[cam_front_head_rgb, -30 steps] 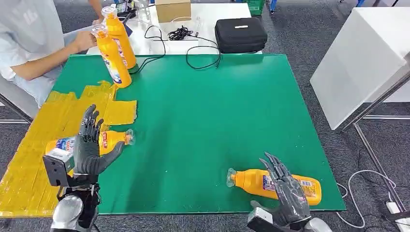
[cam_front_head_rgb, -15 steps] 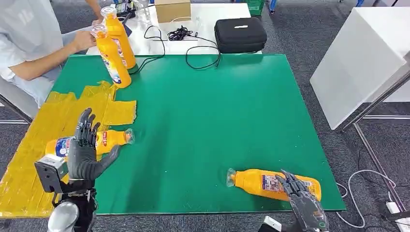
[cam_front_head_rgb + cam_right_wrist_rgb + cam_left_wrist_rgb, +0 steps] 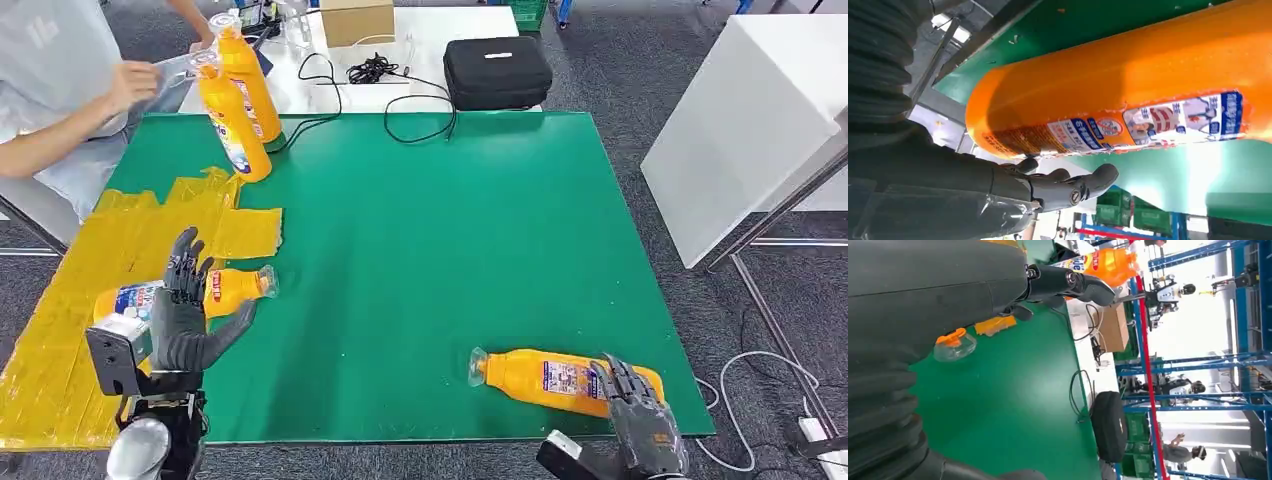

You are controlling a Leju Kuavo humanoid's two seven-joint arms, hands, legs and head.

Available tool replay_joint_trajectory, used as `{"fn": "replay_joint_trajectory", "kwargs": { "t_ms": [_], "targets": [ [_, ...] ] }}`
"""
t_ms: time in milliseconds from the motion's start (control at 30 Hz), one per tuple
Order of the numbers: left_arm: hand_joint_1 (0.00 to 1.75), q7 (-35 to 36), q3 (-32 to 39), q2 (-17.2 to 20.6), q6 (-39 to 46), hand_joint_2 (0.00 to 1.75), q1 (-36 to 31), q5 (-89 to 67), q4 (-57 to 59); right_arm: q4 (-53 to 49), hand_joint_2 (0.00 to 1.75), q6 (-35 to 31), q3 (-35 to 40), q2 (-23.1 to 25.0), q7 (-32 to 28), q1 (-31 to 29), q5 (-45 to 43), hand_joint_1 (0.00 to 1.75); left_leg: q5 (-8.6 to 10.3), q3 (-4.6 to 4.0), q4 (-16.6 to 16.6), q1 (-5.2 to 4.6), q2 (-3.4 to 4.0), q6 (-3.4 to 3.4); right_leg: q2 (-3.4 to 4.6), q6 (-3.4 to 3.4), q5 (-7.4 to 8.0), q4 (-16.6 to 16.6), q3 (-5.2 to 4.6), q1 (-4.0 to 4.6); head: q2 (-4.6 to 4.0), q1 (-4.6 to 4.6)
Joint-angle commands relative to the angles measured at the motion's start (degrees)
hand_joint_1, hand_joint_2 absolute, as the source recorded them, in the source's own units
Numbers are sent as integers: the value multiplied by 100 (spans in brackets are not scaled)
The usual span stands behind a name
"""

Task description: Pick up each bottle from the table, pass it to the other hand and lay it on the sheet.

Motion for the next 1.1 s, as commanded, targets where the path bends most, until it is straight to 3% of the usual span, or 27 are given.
{"fn": "replay_joint_trajectory", "kwargs": {
  "t_ms": [33,567,1100],
  "targets": [
    [0,121,-53,-122,52,175,-14,-47,391,641,175,70,-157,555,80,-325,256,0,-1,19,-11,2,0,-3,-4,-5,-1,-11,19,3,0,0],
    [0,190,-114,-238,65,175,11,-32,569,1114,175,171,-413,946,-41,-618,308,0,-2,22,-10,2,-1,-4,-4,-5,-3,-11,23,3,0,0],
    [0,215,-106,-242,67,175,5,33,599,1377,175,420,-598,1012,-144,-675,69,0,-5,36,-10,3,-3,-5,-8,-6,-5,-12,42,5,0,0]
  ]
}}
